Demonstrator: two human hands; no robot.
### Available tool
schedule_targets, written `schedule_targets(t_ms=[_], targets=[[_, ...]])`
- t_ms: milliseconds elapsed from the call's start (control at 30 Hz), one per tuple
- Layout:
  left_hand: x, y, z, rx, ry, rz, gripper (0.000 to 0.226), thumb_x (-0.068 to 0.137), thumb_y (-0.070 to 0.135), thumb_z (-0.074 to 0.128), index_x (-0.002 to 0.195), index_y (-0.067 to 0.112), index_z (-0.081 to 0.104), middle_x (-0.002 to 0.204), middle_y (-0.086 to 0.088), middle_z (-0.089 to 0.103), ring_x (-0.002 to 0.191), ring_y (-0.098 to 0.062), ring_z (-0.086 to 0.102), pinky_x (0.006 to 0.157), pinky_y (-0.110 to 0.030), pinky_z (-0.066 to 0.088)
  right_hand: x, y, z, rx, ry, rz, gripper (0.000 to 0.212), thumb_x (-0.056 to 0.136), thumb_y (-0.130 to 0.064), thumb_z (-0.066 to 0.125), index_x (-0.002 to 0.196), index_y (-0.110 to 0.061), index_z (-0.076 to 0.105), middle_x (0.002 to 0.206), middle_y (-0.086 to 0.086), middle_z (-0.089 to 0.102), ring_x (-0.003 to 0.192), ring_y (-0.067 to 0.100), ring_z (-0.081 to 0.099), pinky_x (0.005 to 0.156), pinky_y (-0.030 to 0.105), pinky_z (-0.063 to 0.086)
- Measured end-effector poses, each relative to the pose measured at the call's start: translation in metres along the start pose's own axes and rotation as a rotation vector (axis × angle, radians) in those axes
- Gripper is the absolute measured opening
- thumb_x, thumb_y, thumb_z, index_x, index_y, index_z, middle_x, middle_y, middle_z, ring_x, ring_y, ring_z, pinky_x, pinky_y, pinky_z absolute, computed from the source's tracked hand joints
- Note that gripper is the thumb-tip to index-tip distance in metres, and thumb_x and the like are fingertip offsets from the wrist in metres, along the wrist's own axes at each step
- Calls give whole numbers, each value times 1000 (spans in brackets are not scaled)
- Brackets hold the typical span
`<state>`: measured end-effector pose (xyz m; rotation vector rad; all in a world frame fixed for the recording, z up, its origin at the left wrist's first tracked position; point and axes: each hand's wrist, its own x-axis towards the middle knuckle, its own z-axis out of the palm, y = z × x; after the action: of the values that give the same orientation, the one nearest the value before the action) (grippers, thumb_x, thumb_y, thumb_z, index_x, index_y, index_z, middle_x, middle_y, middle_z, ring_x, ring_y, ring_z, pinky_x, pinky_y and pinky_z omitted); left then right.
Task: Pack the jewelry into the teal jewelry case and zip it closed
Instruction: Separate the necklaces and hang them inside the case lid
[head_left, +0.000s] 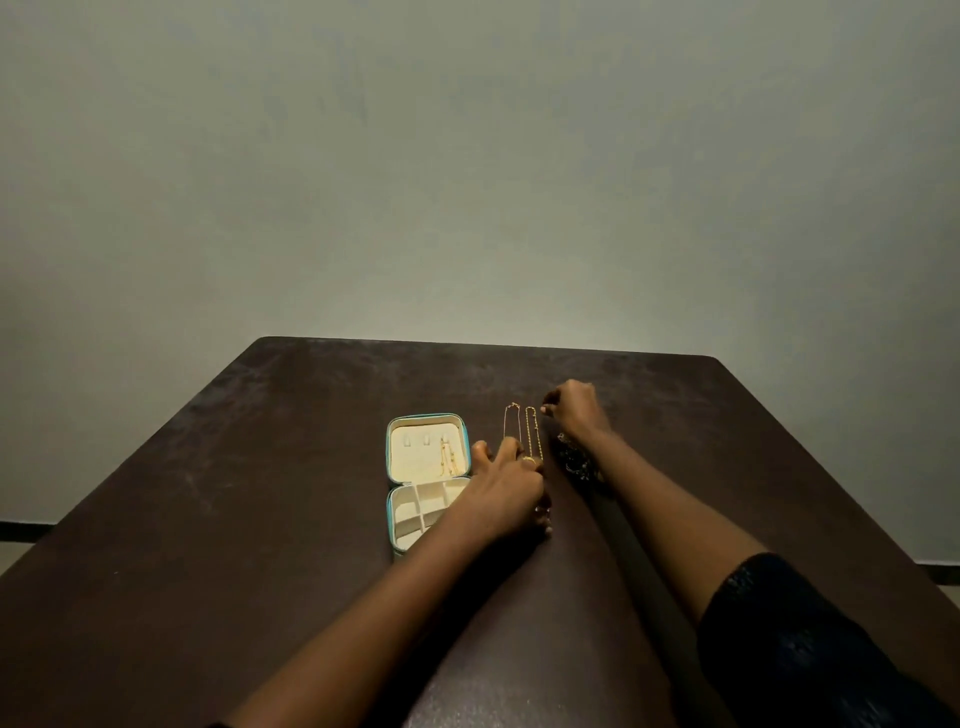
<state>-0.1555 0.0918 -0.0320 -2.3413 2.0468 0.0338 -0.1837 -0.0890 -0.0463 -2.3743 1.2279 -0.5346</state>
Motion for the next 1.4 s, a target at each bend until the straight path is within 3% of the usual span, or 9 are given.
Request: schedule_targets(t_ms=[300,633,767,933,1033,1100,1200,1267,1400], targets=[[11,-4,3,-5,-41,44,42,85,39,62,118,14,61,134,-2,46,127,-27,27,97,-51,23,23,-9,16,-114,-129,-22,24,91,-14,55,109,-5,68,108,21,66,102,35,62,83,39,50],[18,-2,11,-62,26,15,30,92,29,53,118,16,60,135,1,43,127,-26,26,95,-48,22,34,-12,26,-285,-75,-53,29,88,-2,48,114,0,62,118,22,61,112,37,58,86,40,49],[15,-1,12,-41,7,44,36,89,30,56,121,15,56,138,0,40,127,-26,26,98,-47,22,35,-10,30,-365,-112,-137,35,94,-2,37,125,2,51,128,22,49,121,38,48,96,42,43],[14,2,18,13,41,51,39,89,29,51,121,7,54,134,-7,40,121,-29,29,95,-49,23,30,-8,25,-312,-79,-91,32,92,3,40,123,11,45,125,27,51,117,40,51,94,41,43],[11,2,21,36,-20,53,50,87,32,51,129,5,48,133,-10,37,120,-31,29,96,-50,23,35,-7,12,-129,-83,15,29,95,-3,38,120,11,45,124,31,53,115,42,51,89,40,43],[8,3,21,39,-24,20,53,87,35,48,131,5,47,135,-10,35,121,-31,28,98,-51,22,39,-9,0,84,-94,81,24,96,-4,37,106,10,53,117,31,56,110,42,54,83,39,43],[3,4,16,-28,42,-40,46,90,36,42,125,7,51,134,-8,34,121,-28,28,98,-48,21,37,-15,-19,535,-216,205,36,95,4,31,62,-5,43,72,23,50,67,31,54,54,31,40],[0,5,11,-81,111,-81,42,90,35,40,118,7,55,133,-6,33,119,-26,29,94,-45,22,38,-12,-30,779,-283,357,39,94,7,26,60,-7,38,64,12,40,57,21,46,43,24,41],[-5,3,4,-105,187,-134,36,90,32,40,110,8,58,134,-4,30,115,-25,30,80,-38,19,36,-5,-55,1063,-289,580,35,95,5,16,71,-4,40,68,9,39,59,15,39,43,22,47]])
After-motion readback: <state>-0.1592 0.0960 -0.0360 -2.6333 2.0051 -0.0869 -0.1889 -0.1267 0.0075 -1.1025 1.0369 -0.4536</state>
